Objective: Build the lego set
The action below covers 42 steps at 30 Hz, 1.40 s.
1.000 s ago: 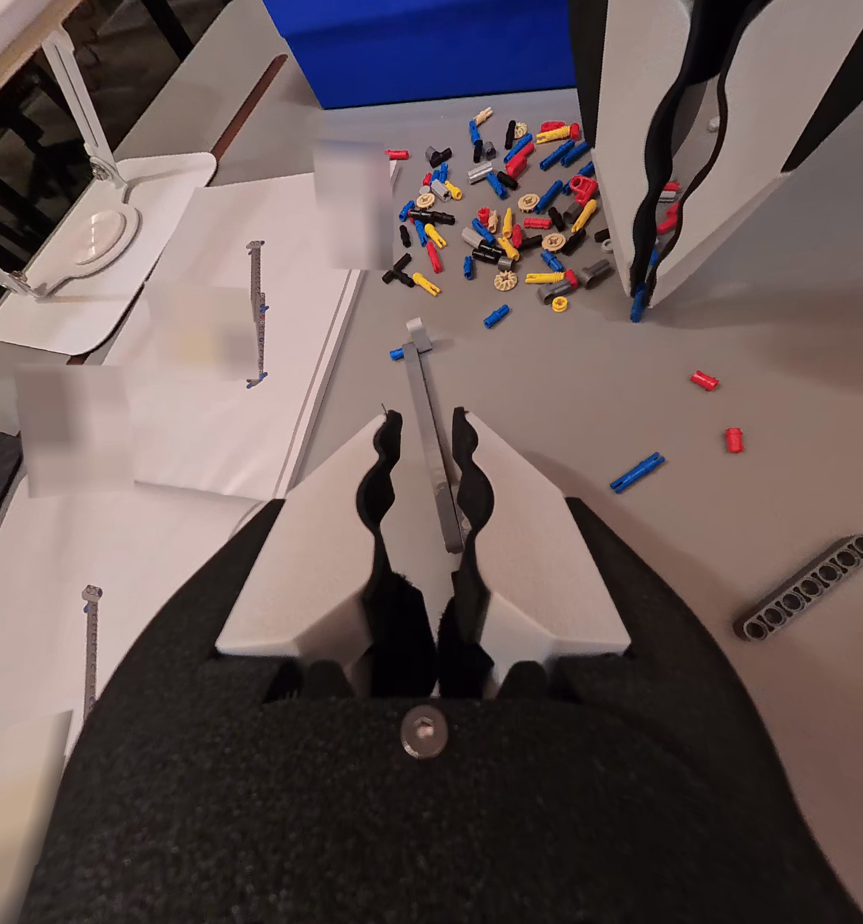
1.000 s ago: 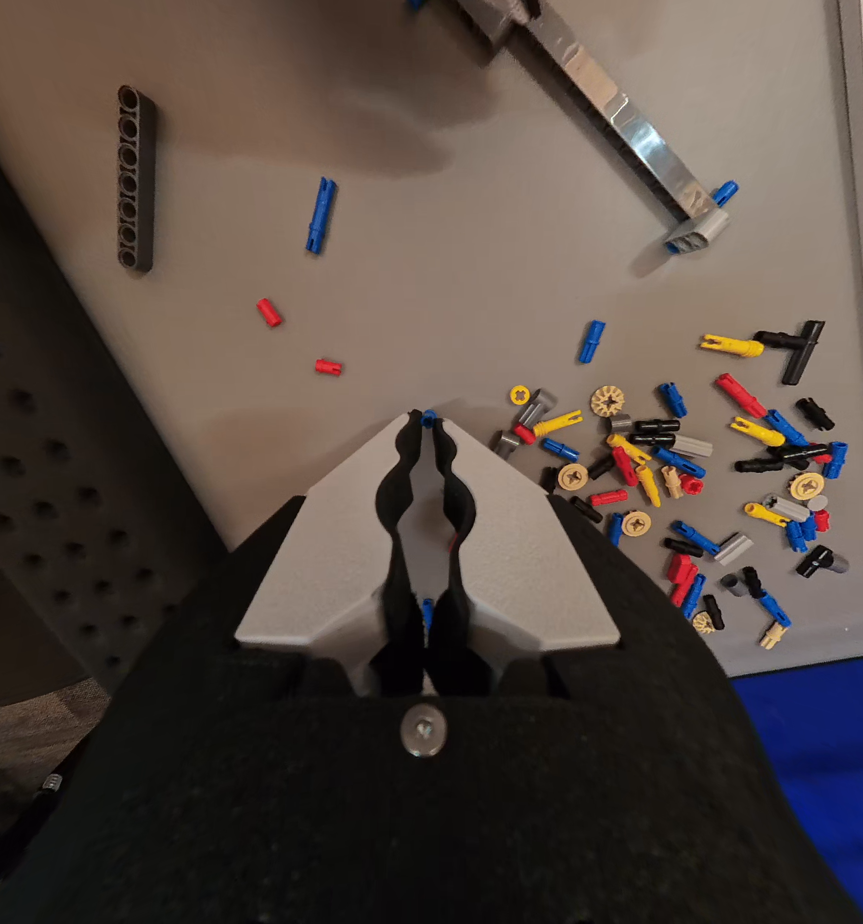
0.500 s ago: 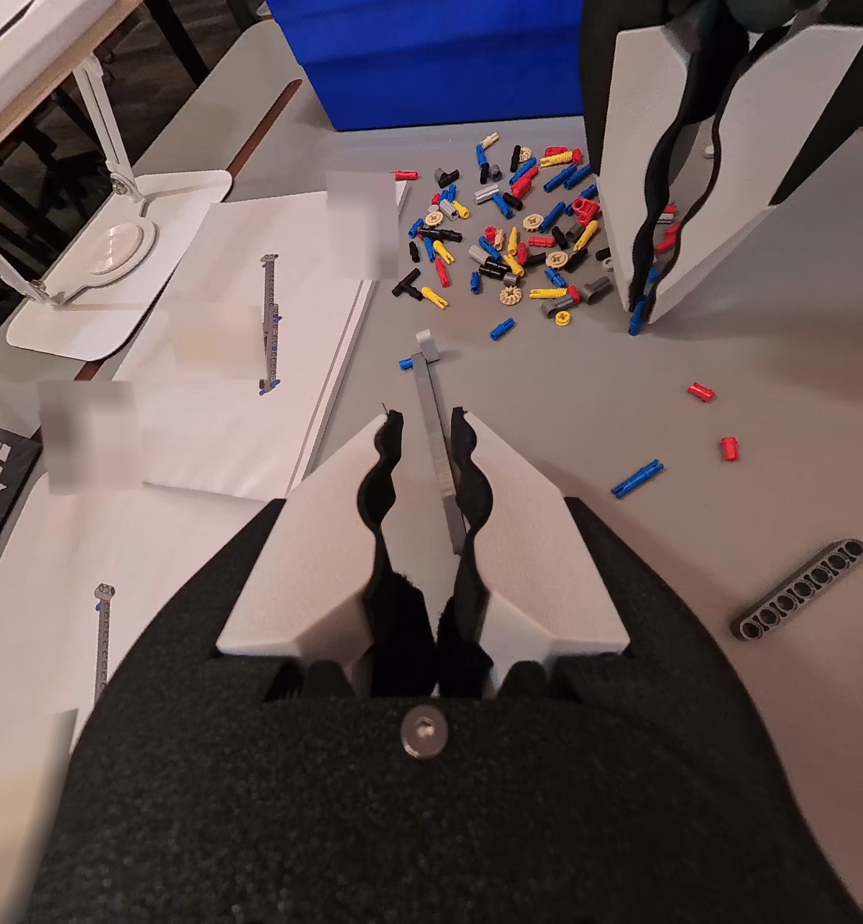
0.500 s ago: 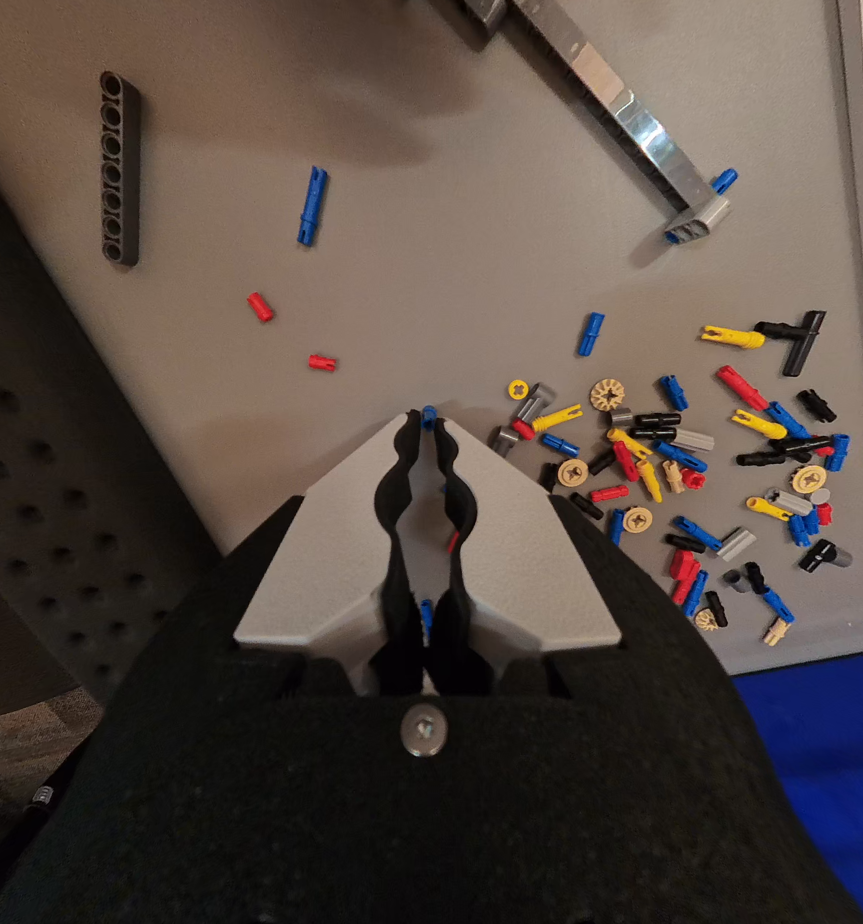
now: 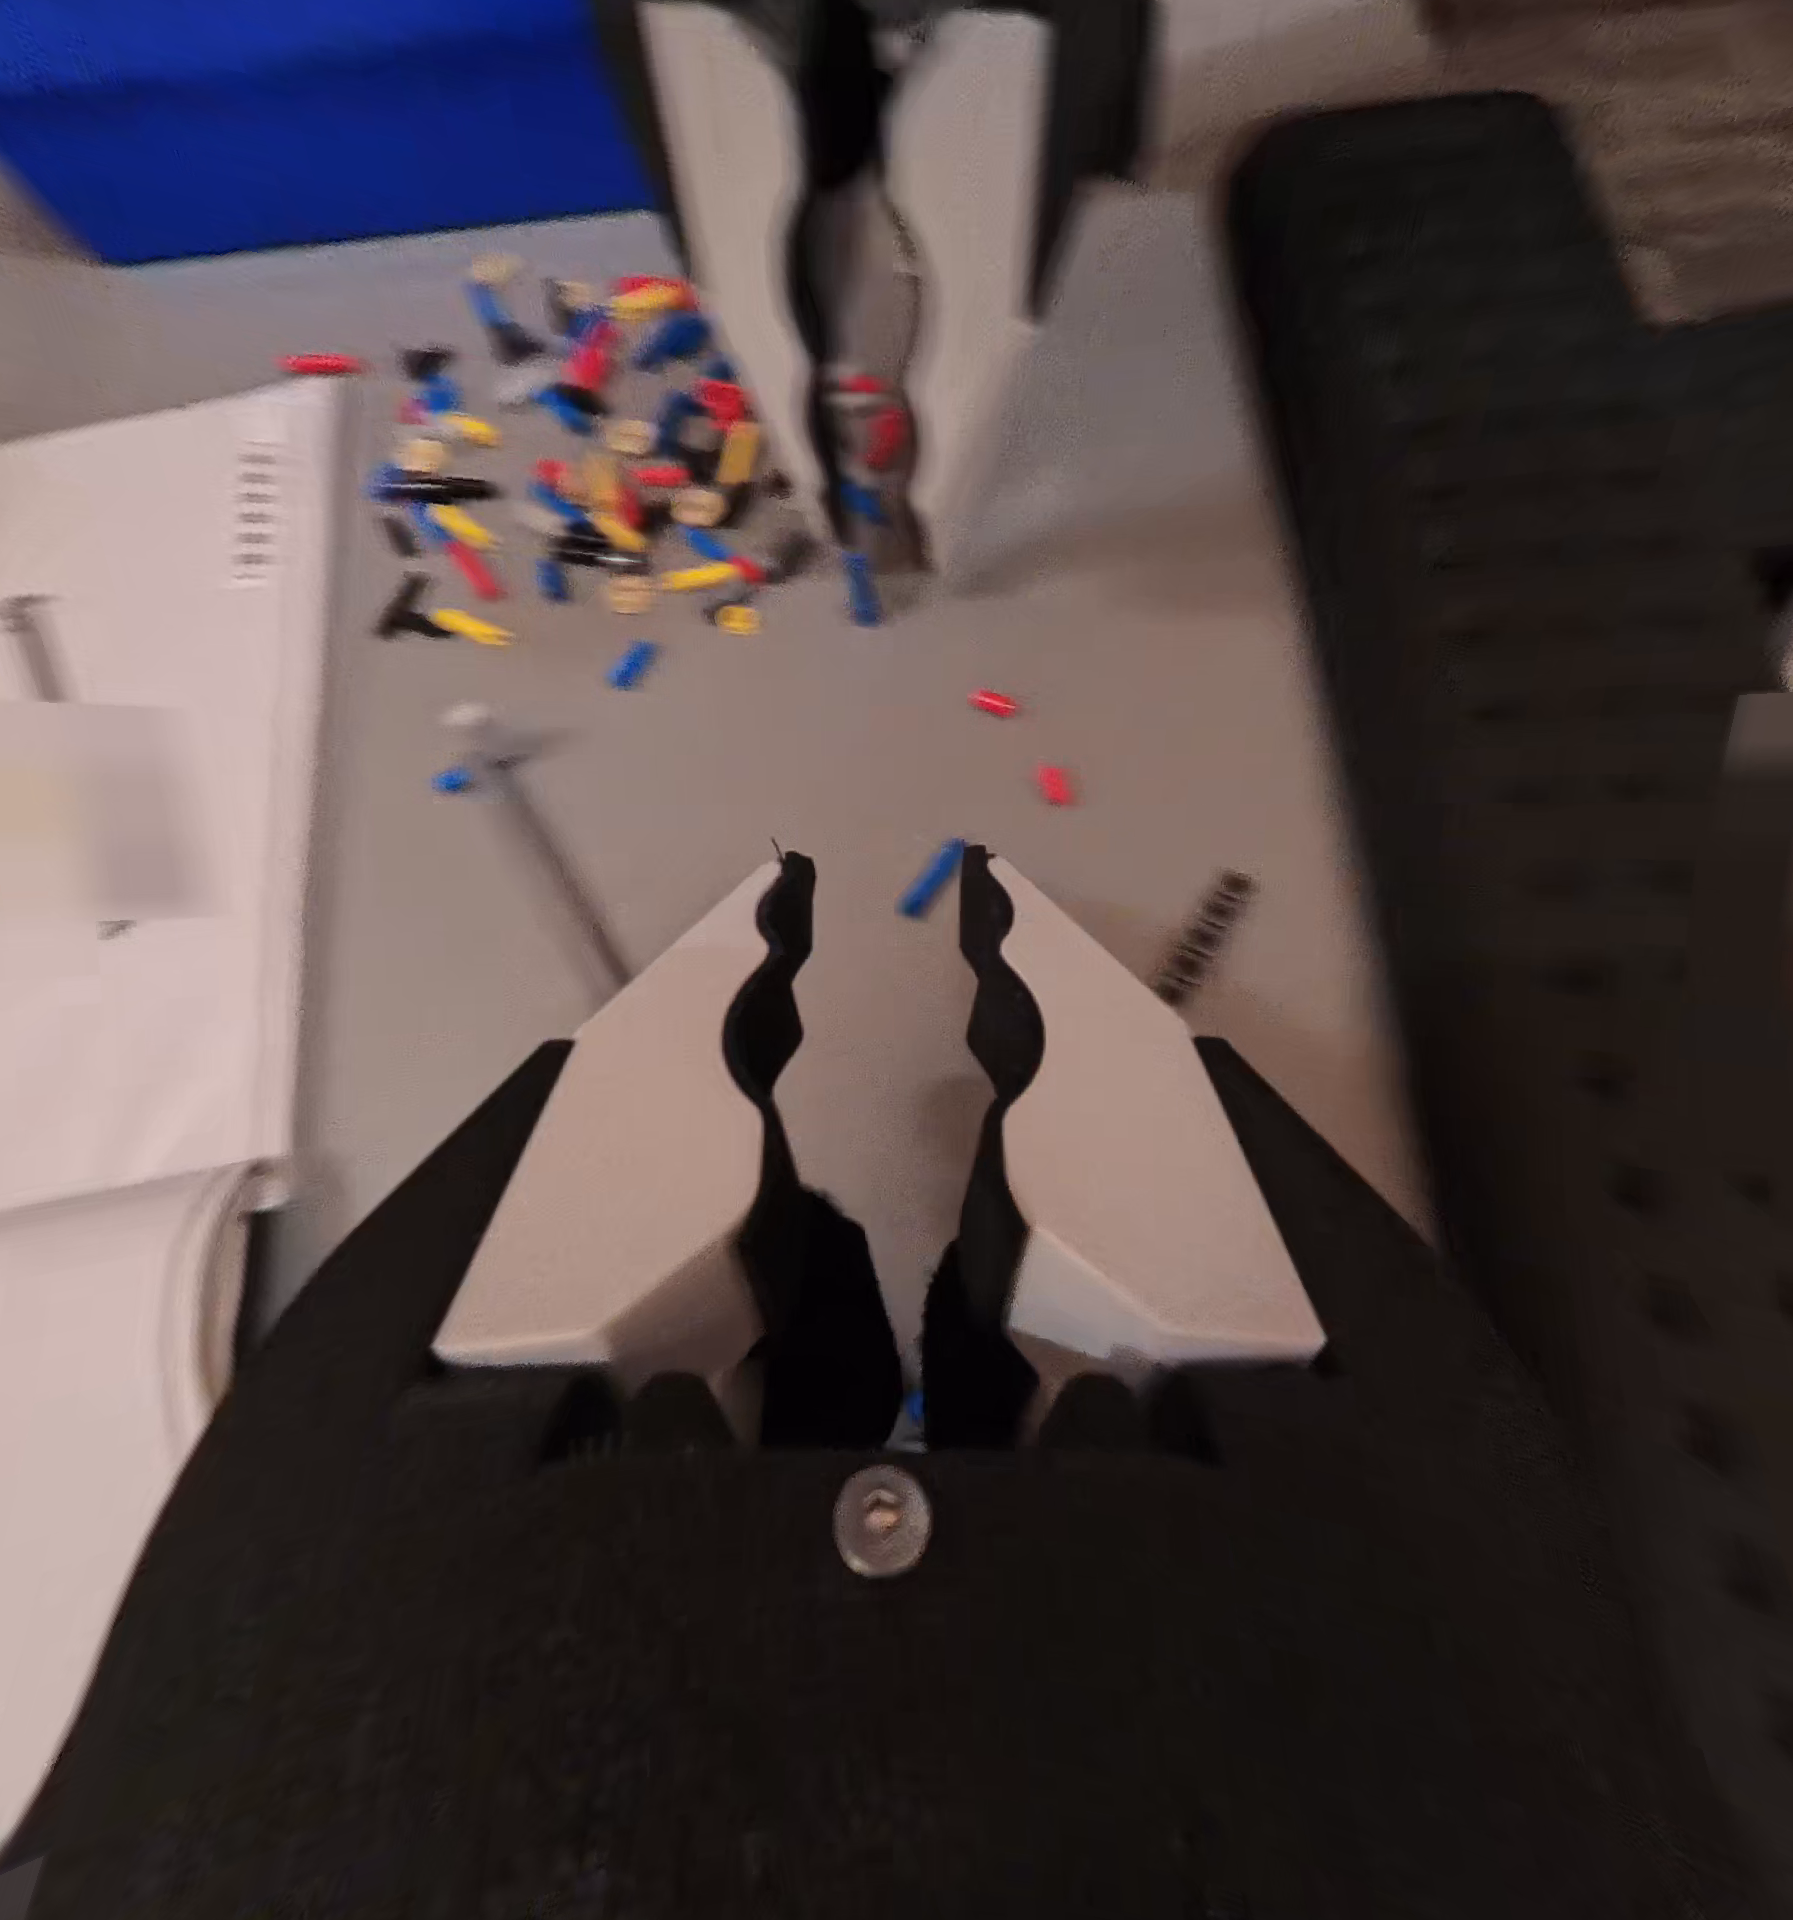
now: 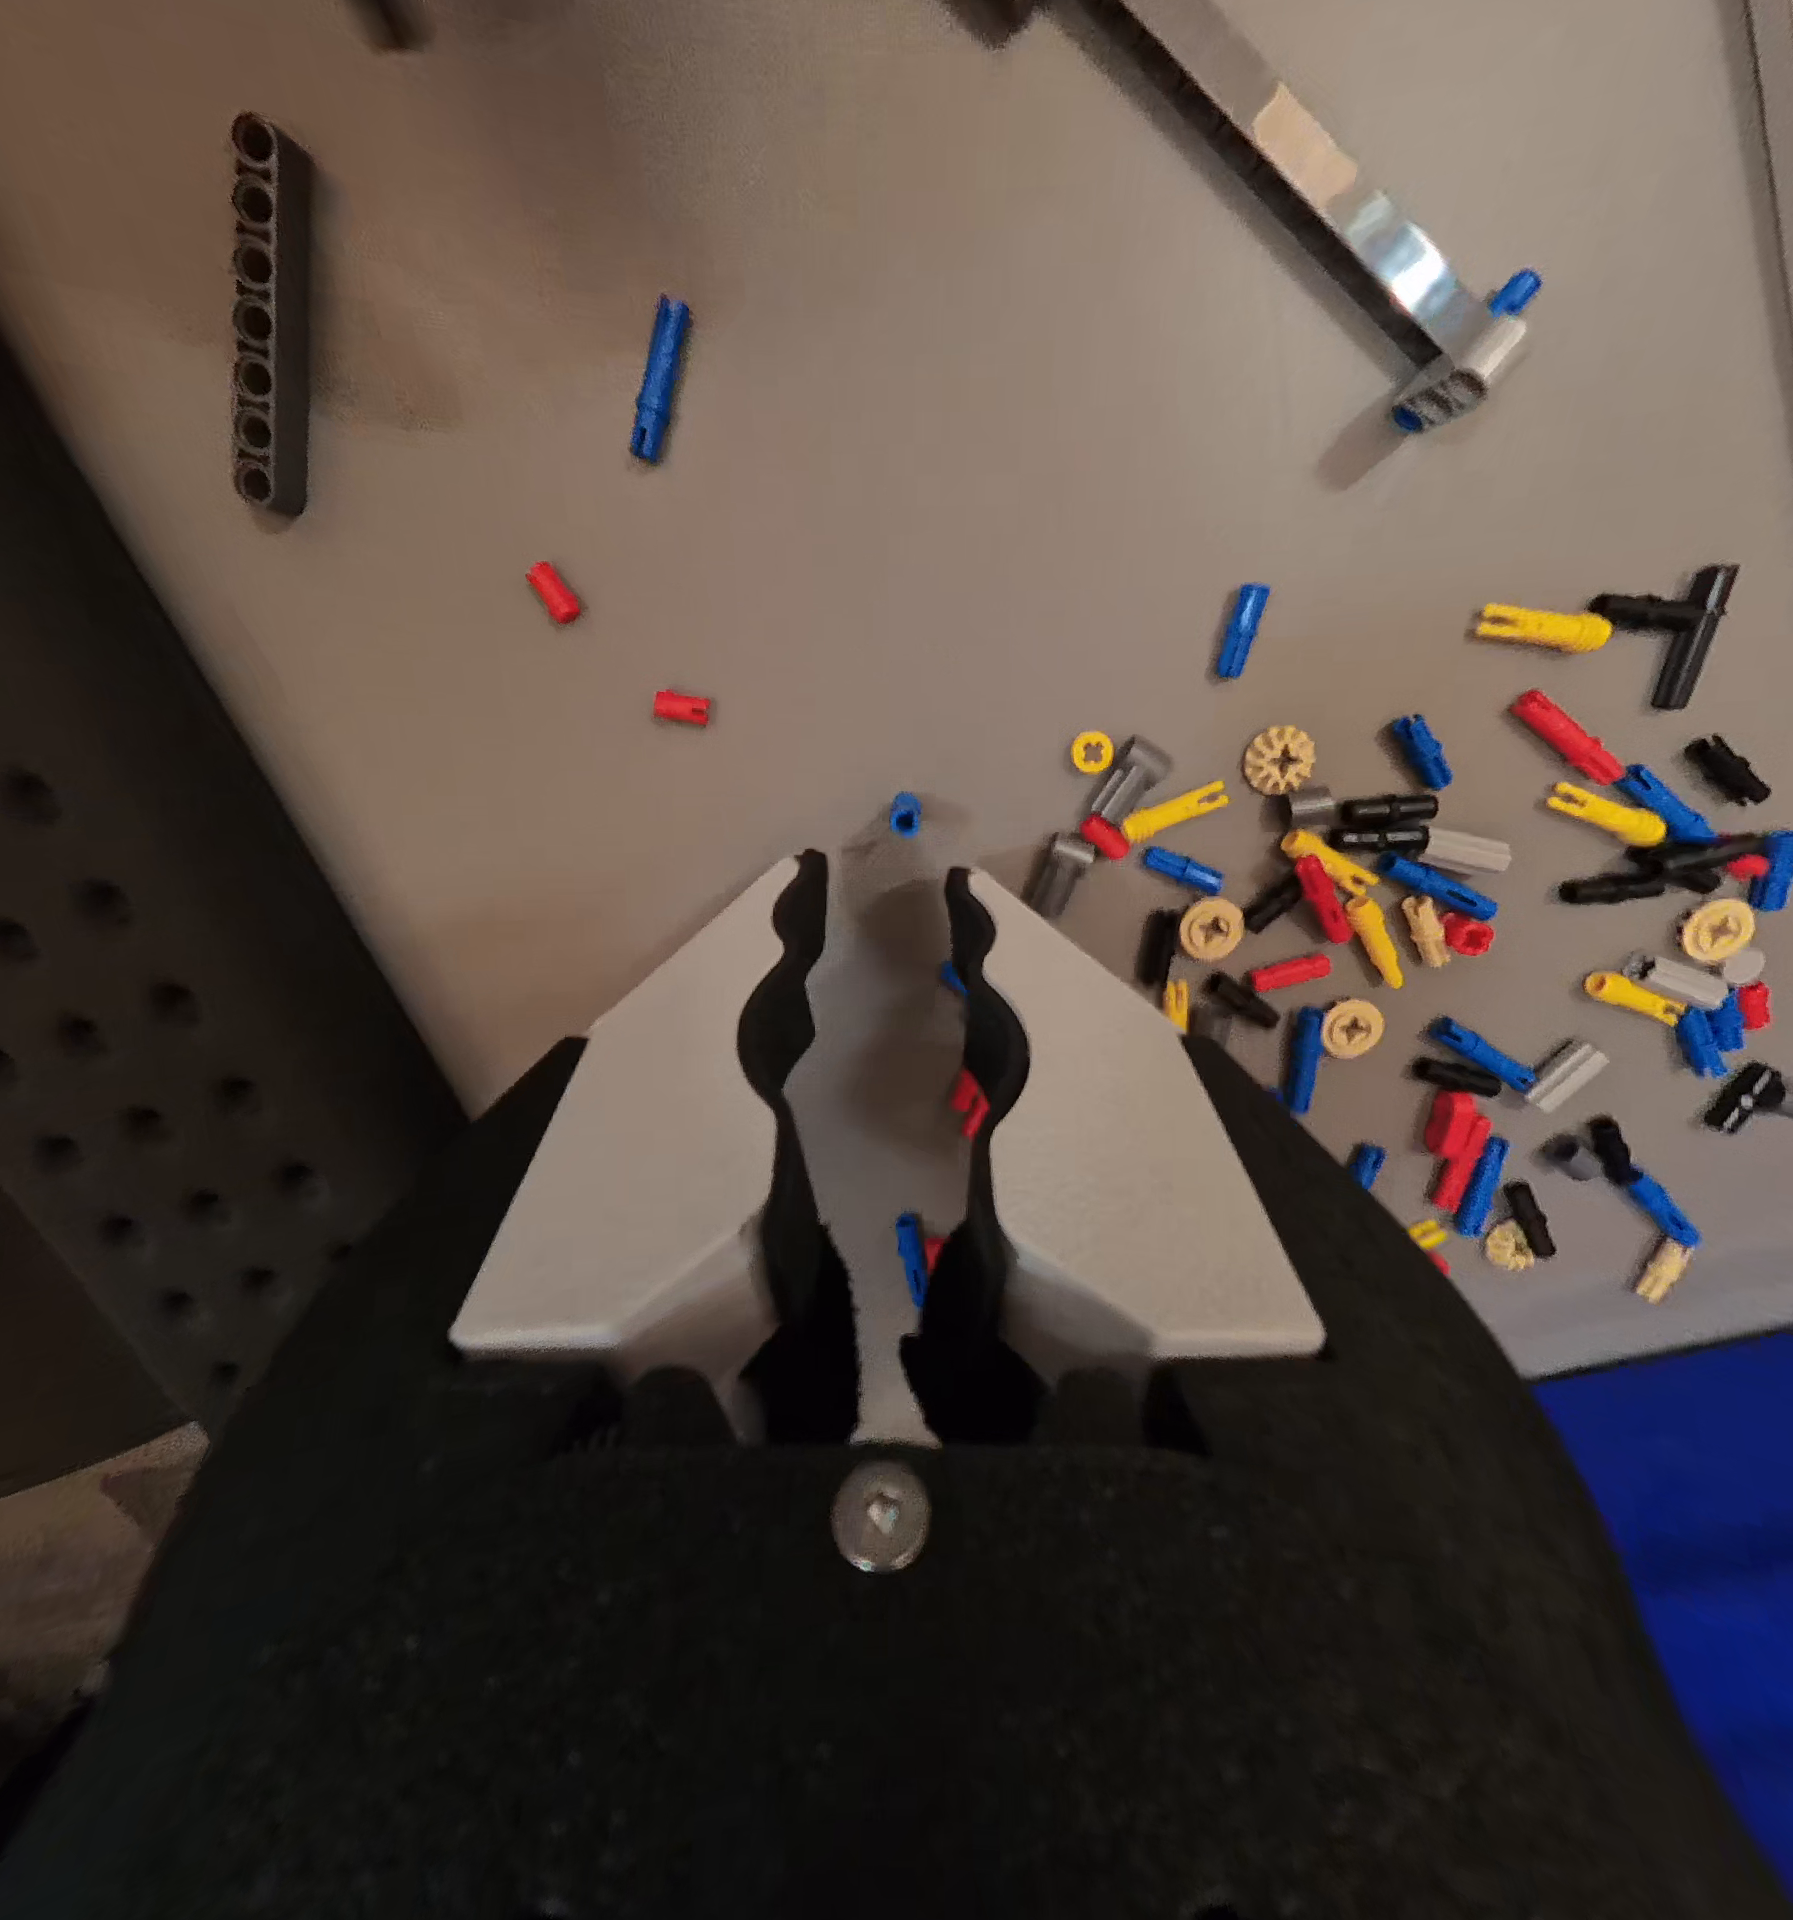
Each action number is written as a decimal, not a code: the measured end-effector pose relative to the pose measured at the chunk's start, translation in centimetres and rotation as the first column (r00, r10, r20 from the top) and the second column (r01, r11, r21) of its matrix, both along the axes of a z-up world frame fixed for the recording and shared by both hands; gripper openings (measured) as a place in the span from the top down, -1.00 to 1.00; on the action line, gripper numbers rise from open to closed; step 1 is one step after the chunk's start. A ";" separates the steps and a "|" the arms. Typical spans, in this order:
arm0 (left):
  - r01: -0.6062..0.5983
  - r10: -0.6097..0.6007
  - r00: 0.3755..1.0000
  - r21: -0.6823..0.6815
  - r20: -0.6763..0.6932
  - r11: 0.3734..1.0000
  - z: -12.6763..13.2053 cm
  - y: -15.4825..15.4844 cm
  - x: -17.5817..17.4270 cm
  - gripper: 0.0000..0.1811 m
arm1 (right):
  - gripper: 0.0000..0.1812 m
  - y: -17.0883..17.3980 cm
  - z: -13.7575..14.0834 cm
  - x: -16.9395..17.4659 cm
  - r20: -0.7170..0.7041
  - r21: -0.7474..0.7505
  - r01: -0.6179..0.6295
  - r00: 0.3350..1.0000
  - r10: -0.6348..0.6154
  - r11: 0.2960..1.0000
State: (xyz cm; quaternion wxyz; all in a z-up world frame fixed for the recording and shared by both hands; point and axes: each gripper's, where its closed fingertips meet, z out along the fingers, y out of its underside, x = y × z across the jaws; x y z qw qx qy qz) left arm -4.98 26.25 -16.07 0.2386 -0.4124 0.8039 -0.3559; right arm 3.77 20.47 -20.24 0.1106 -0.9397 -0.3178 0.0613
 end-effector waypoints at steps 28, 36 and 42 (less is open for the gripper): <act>-0.166 0.138 0.839 0.006 0.526 0.986 9.0 -1.3 2.8 0.93 | 0.73 4.2 14.5 -5.4 -0.879 0.445 0.833 0.476 -0.016 0.330; -0.056 0.105 0.871 -0.115 0.481 0.992 9.3 -3.0 2.2 0.88 | 0.92 3.9 15.4 -6.5 -0.869 0.471 0.772 0.490 0.073 0.426; 0.158 0.013 0.959 -0.574 0.282 0.803 10.7 -4.3 0.3 0.69 | 0.92 3.2 16.0 -8.8 -0.766 0.604 0.589 0.615 0.187 0.537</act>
